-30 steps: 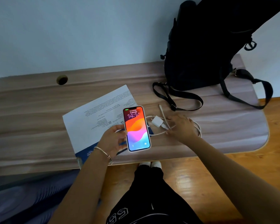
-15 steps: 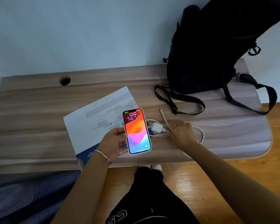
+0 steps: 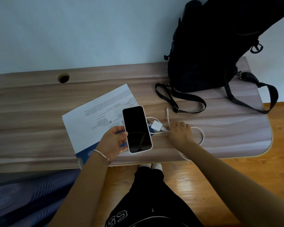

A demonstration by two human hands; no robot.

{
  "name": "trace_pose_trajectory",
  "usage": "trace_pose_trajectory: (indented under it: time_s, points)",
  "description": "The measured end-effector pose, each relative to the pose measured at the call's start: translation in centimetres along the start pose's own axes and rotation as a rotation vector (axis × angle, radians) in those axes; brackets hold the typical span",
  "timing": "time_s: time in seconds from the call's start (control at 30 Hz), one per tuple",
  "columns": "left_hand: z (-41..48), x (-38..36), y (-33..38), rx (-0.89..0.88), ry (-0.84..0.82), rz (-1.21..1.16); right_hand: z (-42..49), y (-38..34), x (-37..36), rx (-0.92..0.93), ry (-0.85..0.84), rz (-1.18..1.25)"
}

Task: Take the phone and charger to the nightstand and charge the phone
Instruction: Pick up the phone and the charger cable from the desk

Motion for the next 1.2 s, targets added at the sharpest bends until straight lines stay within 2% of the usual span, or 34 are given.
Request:
trace_pose_trajectory:
  time_s: [0.3, 0.47, 0.57, 0.63, 0.7, 0.77, 0.97, 1.1, 1.2]
  points:
    - [-0.2, 0.9, 0.4, -0.030, 0.006, 0.001, -0.6, -0.9, 0.9, 0.020, -0.039, 0.038]
    - [-0.4, 1.9, 1.0, -0.084, 0.042, 0.077, -1.0, -0.9, 1.7, -0.100, -0.121, 0.482]
    - [-0.5, 2.0, 1.3, -0.106, 0.027, 0.075, -1.1, -0.9, 1.9, -0.118, -0.153, 0.653]
    - [-0.5, 2.0, 1.5, -0.114, 0.018, 0.063, -1.3, -1.0, 1.5, -0.142, -0.194, 0.903]
    - [-0.4, 2.2, 1.5, -0.120, 0.021, 0.061, -1.5, -0.8, 0.7, -0.240, -0.237, 1.198]
    - [-0.3, 2.4, 1.4, -0.123, 0.031, 0.059, -1.8, -0.5, 0.1, -0.325, -0.230, 1.376]
    - [-0.3, 2.6, 1.3, -0.129, 0.028, 0.076, -2.3, -0.7, -0.6, -0.398, -0.254, 1.701]
    - [-0.4, 2.5, 1.4, -0.119, 0.029, 0.077, -2.4, -0.3, -0.3, -0.412, -0.195, 1.699]
    - [-0.7, 2.2, 1.8, -0.124, 0.013, 0.079, -2.5, 0.2, -1.1, -0.499, -0.203, 1.746]
Point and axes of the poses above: each hand's wrist, its own z-axis towards the middle knuckle, its own x-axis out of the back of the hand, y = z × x, the point moved 10 cm from there along z, towards the middle knuckle, and after that the axes turned 5 degrees about z, right-handed, at the moved point
